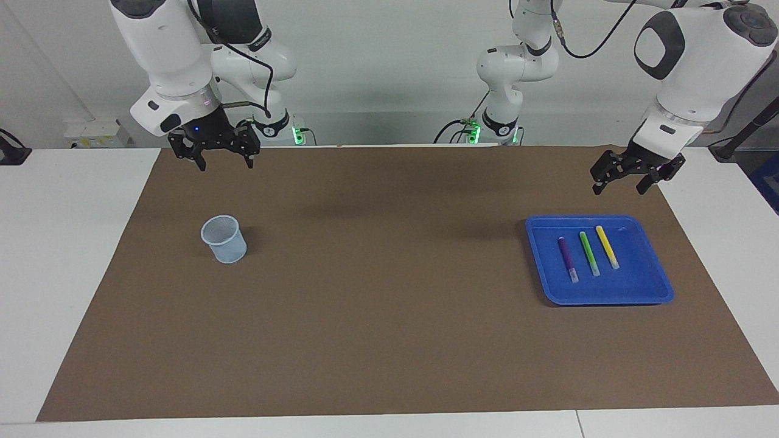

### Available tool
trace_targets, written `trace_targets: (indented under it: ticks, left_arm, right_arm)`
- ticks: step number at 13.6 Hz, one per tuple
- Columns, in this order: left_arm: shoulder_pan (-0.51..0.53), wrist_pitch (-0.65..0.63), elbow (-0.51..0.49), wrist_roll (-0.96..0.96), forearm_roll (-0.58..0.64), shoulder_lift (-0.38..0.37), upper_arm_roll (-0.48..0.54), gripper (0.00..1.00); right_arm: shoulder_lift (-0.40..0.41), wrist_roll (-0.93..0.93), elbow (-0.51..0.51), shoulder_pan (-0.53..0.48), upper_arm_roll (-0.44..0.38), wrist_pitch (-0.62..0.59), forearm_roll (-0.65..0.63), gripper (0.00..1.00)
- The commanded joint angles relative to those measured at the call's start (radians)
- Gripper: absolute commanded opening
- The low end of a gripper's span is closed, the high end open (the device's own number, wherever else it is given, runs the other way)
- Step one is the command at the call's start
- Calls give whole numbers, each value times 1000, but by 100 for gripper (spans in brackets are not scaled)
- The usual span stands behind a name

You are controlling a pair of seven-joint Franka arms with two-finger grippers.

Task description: Transfer and insert pens with both arms

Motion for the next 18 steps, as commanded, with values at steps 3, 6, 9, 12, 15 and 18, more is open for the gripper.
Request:
trace_targets:
  ticks: [3, 6, 9, 12, 15, 18]
  left_arm:
    - [-3, 46, -56, -17, -13, -29, 8, 100]
    - [-2, 136, -169, -4, -13, -78, 8, 100]
    - [18, 246, -287, -12, -13, -125, 8, 100]
    - [38, 346, -422, -7, -13, -173, 8, 100]
    - [56, 355, -462, -9, -13, -162, 8, 100]
    - [69, 386, -475, -6, -13, -130, 8, 100]
  right_arm:
    - [-5, 5, -5, -7, -2, -2, 19, 100]
    - [-5, 5, -5, -7, -2, -2, 19, 100]
    - [-5, 5, -5, -7, -2, -2, 19, 100]
    - [-5, 5, -5, -7, -2, -2, 19, 100]
    - [-5, 5, -5, -7, -2, -2, 19, 100]
    - [-5, 5, -5, -7, -2, -2, 19, 100]
